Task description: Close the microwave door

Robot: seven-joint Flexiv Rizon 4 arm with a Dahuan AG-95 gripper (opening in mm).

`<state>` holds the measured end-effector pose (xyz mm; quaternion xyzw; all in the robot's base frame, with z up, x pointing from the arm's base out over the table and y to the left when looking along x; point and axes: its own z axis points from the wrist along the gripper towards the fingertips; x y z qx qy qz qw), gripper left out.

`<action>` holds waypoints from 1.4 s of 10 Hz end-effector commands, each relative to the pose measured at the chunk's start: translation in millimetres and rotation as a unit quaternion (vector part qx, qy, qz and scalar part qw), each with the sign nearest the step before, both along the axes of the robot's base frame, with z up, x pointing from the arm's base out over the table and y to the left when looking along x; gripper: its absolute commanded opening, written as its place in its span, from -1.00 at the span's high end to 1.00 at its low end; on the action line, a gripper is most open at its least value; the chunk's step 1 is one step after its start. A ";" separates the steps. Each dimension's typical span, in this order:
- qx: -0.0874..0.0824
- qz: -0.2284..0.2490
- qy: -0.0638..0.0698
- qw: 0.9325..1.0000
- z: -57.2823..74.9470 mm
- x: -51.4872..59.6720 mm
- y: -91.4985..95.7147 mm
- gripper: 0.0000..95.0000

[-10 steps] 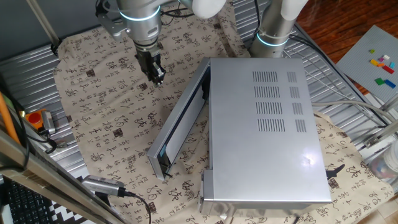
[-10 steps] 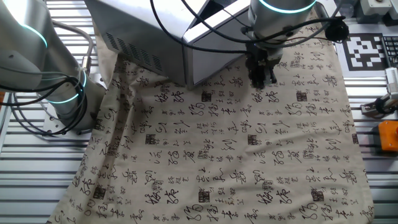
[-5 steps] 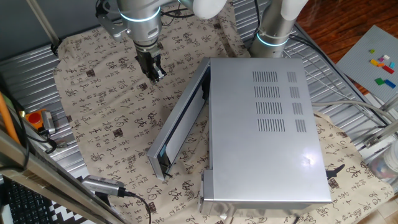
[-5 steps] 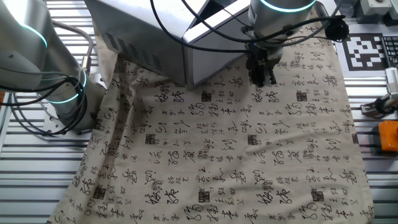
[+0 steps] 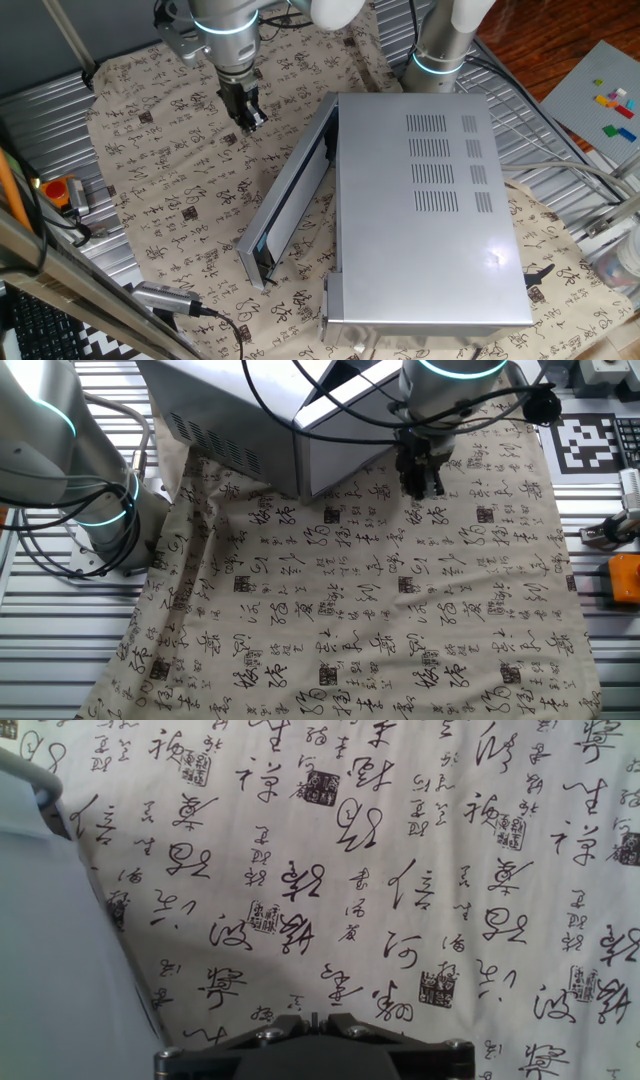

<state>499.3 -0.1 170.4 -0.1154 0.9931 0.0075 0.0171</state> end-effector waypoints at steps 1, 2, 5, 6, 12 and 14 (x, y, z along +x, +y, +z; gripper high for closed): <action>-0.004 -0.001 0.001 1.000 0.0 0.5 0.2 1.00; -0.009 -0.001 0.002 1.000 -0.1 0.5 0.2 1.00; -0.009 -0.004 0.005 1.000 0.0 0.5 0.2 1.00; 0.006 -0.010 0.004 1.000 3.1 0.7 0.7 1.00; 0.019 -0.007 0.011 1.000 34.3 9.4 10.1 1.00; 0.019 -0.007 0.009 1.000 34.3 9.4 10.1 1.00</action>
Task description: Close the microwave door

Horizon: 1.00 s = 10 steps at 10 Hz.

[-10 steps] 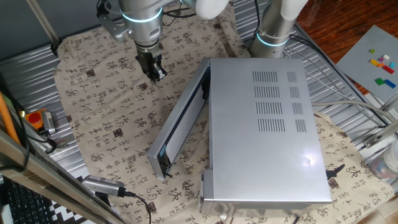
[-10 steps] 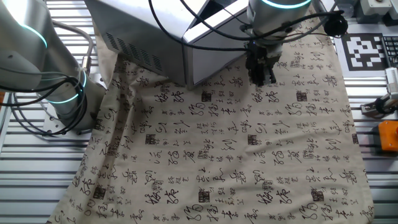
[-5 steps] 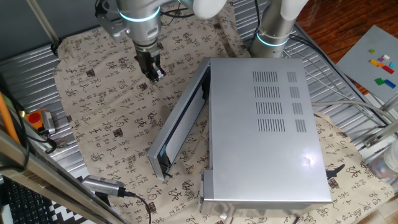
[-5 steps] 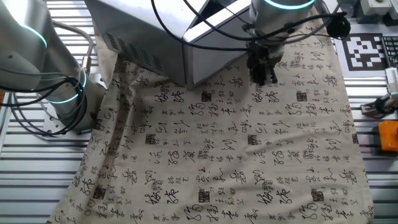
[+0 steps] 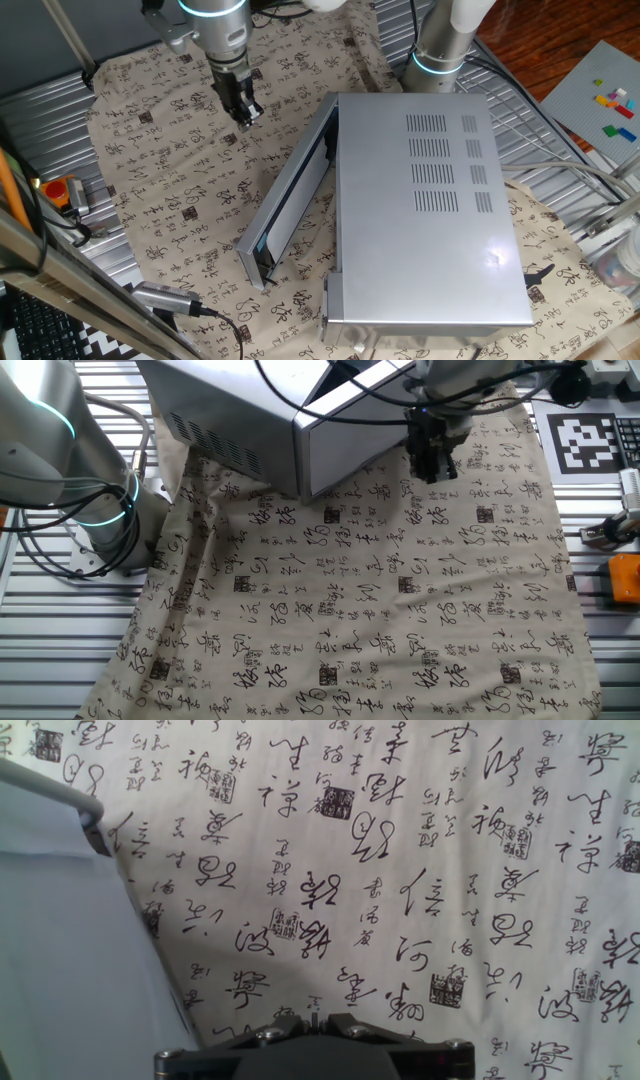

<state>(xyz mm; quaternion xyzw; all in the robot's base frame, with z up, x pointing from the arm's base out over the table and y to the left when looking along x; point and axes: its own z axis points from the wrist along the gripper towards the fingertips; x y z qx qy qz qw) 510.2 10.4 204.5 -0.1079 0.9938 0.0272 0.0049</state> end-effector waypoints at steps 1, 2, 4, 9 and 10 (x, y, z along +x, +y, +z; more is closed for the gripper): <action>0.003 -0.006 -0.002 1.000 0.2 -1.5 -0.4 1.00; 0.006 0.000 0.000 1.000 0.2 -1.5 -0.4 1.00; 0.010 0.024 0.010 1.000 0.2 -1.5 -0.4 1.00; 0.028 0.032 0.008 0.999 0.2 -1.5 -0.4 1.00; 0.029 0.031 0.010 0.999 0.2 -1.5 -0.4 1.00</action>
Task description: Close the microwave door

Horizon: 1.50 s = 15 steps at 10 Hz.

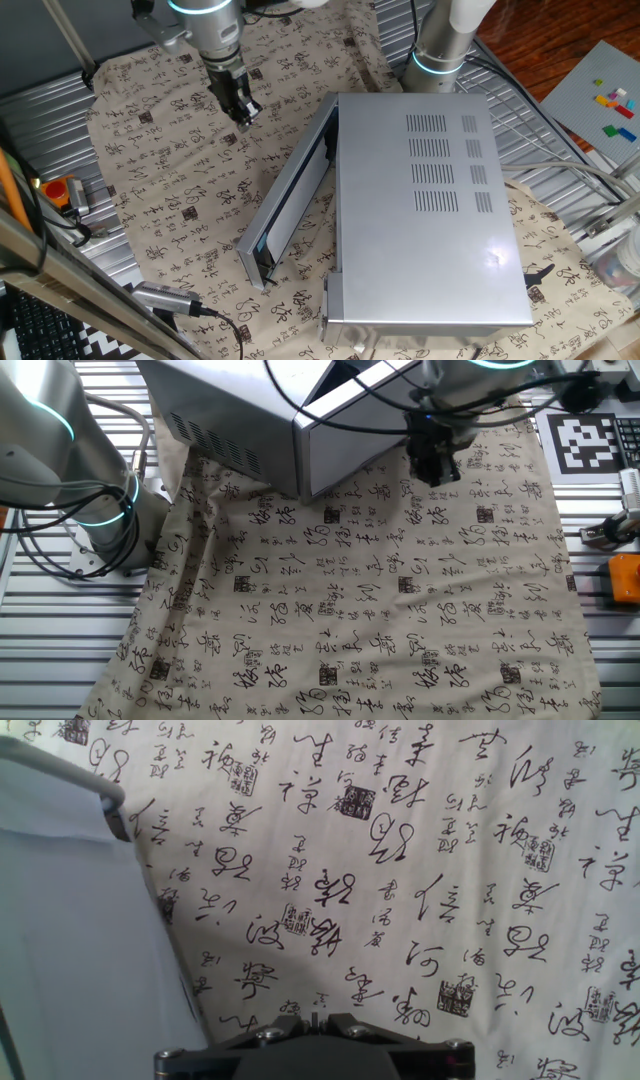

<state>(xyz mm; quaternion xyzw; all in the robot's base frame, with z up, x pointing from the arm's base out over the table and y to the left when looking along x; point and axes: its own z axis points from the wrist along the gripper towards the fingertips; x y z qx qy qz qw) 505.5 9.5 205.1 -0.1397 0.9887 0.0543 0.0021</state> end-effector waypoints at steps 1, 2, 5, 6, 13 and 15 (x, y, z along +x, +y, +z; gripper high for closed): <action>0.004 -0.002 0.005 1.000 -0.4 3.2 0.6 1.00; 0.004 -0.002 0.005 1.000 -0.4 3.2 0.6 1.00; 0.004 -0.002 0.004 1.000 -0.4 3.2 0.6 1.00; 0.008 -0.012 0.006 1.000 2.2 4.1 9.3 1.00; 0.021 -0.074 0.022 0.997 14.2 4.0 83.1 1.00; 0.020 -0.088 0.024 0.996 15.4 -0.5 97.9 1.00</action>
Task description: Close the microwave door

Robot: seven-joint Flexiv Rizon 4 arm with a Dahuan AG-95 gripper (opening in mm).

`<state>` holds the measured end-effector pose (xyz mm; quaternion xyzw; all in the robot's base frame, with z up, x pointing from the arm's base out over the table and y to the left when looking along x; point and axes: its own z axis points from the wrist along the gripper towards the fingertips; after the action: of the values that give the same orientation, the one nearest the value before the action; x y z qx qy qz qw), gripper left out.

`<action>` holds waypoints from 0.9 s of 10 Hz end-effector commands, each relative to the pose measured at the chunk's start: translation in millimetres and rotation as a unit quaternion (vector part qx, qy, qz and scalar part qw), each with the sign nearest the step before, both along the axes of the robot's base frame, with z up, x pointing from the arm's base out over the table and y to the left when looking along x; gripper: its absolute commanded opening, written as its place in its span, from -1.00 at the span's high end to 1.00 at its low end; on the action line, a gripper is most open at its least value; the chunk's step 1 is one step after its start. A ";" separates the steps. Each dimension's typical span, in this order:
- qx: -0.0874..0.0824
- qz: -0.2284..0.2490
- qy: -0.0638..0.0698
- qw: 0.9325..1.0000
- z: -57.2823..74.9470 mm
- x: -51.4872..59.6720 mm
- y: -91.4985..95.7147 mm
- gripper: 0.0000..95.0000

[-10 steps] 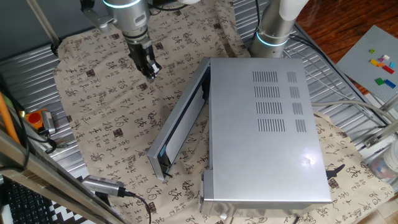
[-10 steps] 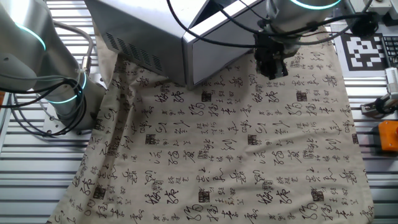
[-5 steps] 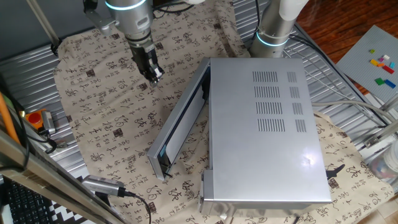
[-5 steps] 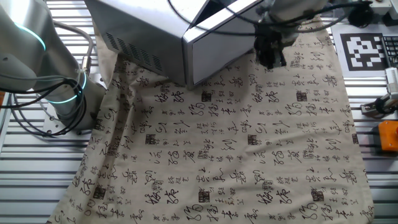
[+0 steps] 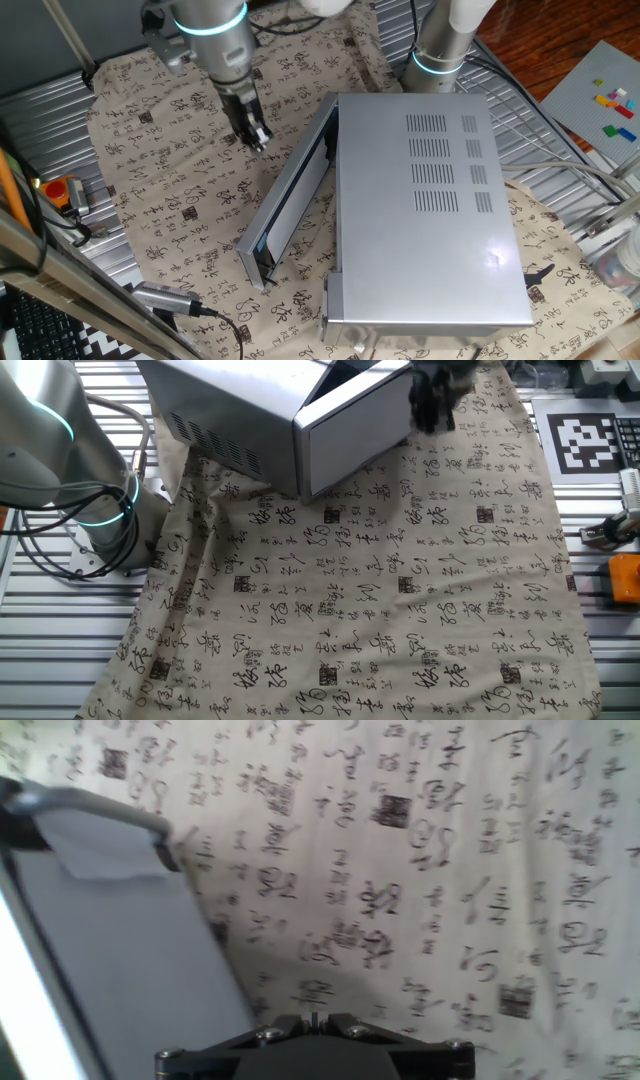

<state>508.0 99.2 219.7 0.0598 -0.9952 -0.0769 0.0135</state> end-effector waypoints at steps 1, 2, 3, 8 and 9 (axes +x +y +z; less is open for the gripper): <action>-0.001 -0.012 0.001 1.000 1.0 -3.8 11.2 1.00; -0.002 -0.015 0.003 1.000 1.6 -4.3 13.9 1.00; -0.002 -0.010 0.002 1.000 1.6 -4.3 13.9 1.00; -0.006 0.038 -0.015 0.999 1.6 -4.3 13.9 1.00; -0.007 0.036 -0.018 0.999 1.6 -4.3 13.9 1.00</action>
<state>502.3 112.6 221.4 0.0997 -0.9927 -0.0673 -0.0042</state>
